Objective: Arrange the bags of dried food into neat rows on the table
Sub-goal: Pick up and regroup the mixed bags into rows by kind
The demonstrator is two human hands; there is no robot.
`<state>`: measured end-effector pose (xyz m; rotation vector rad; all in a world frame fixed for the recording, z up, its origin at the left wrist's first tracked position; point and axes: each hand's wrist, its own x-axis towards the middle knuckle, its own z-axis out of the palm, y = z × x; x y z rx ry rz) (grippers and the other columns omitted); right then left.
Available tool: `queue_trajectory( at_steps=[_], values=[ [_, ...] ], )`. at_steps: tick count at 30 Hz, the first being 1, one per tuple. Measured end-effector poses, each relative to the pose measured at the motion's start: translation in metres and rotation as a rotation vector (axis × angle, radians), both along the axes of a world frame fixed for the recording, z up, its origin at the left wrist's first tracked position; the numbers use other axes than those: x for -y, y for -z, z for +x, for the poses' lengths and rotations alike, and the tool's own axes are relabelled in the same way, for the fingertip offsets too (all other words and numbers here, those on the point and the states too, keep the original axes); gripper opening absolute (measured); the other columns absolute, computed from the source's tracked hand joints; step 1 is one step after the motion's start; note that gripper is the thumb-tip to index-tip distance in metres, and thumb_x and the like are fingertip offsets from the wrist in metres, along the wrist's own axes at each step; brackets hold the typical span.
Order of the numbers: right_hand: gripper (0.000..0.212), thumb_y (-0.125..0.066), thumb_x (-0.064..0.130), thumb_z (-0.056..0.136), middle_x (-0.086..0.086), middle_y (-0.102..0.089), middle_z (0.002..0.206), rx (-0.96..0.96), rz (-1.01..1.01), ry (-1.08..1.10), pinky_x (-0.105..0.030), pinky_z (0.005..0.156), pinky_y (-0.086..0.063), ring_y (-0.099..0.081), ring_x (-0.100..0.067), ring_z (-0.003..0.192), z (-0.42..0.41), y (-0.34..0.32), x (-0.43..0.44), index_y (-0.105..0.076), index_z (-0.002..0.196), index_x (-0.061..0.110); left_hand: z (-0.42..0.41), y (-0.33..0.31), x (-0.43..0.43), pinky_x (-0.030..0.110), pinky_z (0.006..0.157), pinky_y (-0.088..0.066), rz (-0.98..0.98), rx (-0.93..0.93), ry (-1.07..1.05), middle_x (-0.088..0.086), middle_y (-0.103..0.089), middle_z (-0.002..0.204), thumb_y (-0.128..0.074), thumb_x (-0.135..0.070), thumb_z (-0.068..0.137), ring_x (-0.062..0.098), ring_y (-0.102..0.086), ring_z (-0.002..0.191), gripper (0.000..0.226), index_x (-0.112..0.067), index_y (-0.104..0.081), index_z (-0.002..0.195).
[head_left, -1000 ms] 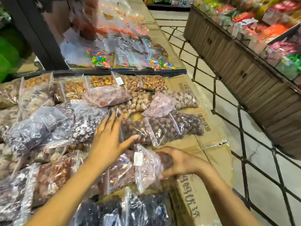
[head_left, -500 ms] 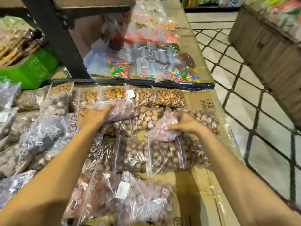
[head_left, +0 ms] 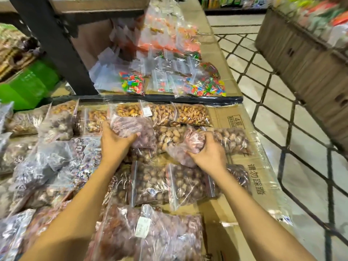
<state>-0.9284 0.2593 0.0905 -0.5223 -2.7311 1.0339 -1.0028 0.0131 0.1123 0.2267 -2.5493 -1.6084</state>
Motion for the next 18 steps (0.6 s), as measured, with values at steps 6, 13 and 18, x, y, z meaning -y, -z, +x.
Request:
queue_trajectory(
  at_steps=[6, 13, 18],
  values=[
    [0.052, -0.077, 0.034, 0.072, -0.016, -0.066, 0.117, -0.145, -1.212, 0.099, -0.048, 0.095, -0.048, -0.065, -0.032, 0.101, 0.044, -0.062, -0.010, -0.062, 0.115, 0.009, 0.035, -0.034, 0.009, 0.048, 0.095, -0.050, 0.140, -0.027, 0.166, 0.007, -0.061, 0.116, -0.093, -0.037, 0.051, 0.024, -0.062, 0.104, 0.089, -0.020, -0.041, 0.121],
    [0.038, -0.055, 0.033, 0.084, -0.010, -0.071, 0.102, -0.158, -1.606, 0.034, -0.039, 0.079, -0.056, -0.068, -0.025, 0.089, 0.142, -0.064, -0.016, -0.063, 0.114, 0.012, 0.092, -0.067, 0.019, 0.028, 0.081, -0.055, 0.391, 0.013, 0.182, -0.001, -0.066, 0.110, -0.089, -0.025, 0.047, 0.020, -0.067, 0.099, 0.097, -0.010, -0.043, 0.130],
    [0.057, -0.078, 0.036, 0.070, -0.015, -0.070, 0.104, 0.062, -1.591, 0.124, -0.040, 0.077, -0.054, -0.068, -0.028, 0.088, 0.194, -0.006, -0.008, -0.064, 0.116, 0.005, 0.125, -0.060, 0.033, 0.044, 0.096, -0.050, 0.473, 0.048, 0.131, 0.007, -0.062, 0.128, -0.096, -0.039, 0.040, 0.022, -0.065, 0.110, 0.115, -0.015, -0.041, 0.137]
  ],
)
